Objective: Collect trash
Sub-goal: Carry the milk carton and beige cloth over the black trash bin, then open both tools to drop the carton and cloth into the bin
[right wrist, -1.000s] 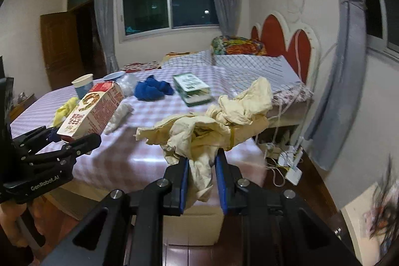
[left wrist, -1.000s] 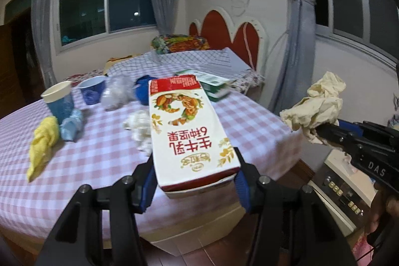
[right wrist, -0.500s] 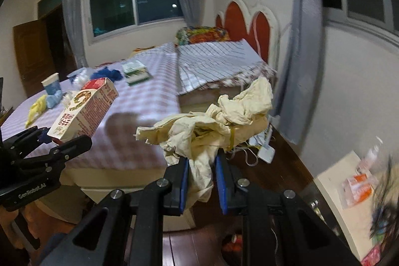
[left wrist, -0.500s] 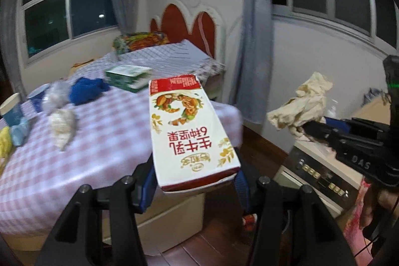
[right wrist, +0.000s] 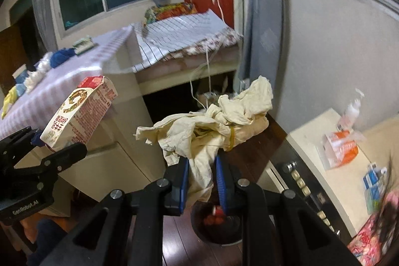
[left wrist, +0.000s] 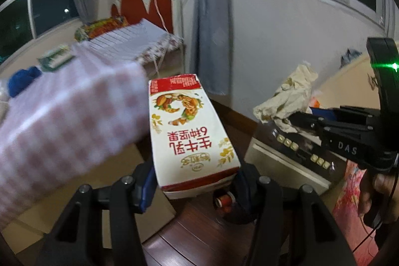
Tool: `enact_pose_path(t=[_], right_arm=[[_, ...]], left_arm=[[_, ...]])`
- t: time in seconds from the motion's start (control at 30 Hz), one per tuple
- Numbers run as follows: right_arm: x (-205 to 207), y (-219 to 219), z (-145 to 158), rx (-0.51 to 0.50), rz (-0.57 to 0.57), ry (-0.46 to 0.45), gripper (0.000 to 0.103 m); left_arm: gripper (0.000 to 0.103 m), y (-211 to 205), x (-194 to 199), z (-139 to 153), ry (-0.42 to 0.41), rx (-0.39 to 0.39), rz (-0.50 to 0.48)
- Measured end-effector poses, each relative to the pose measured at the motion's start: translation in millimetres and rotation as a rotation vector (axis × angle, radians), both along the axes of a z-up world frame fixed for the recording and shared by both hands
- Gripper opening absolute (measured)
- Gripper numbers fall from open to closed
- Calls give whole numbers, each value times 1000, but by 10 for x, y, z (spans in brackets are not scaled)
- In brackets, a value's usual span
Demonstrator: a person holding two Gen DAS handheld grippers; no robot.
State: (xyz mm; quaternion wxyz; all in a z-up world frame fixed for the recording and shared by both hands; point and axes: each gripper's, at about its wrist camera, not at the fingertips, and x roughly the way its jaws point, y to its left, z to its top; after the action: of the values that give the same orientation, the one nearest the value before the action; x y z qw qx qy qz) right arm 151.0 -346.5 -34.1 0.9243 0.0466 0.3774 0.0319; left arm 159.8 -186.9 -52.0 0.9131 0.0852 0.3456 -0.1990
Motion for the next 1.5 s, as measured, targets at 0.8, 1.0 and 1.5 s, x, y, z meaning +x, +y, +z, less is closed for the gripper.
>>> enact_pose_path(t=[0.8,1.0,1.5], right_arm=[[583,-715,-2747,53,79,505,22],[659,-745,-3342,65,123,587,22],[763,-693,-3972,-113,181,644,96]], left_arm=[[55,-1116,538,-2535,528,178,-164],[55,-1225,640,-3044,628,221,-190],[94,-1106,836,-3395,667,334,-106]])
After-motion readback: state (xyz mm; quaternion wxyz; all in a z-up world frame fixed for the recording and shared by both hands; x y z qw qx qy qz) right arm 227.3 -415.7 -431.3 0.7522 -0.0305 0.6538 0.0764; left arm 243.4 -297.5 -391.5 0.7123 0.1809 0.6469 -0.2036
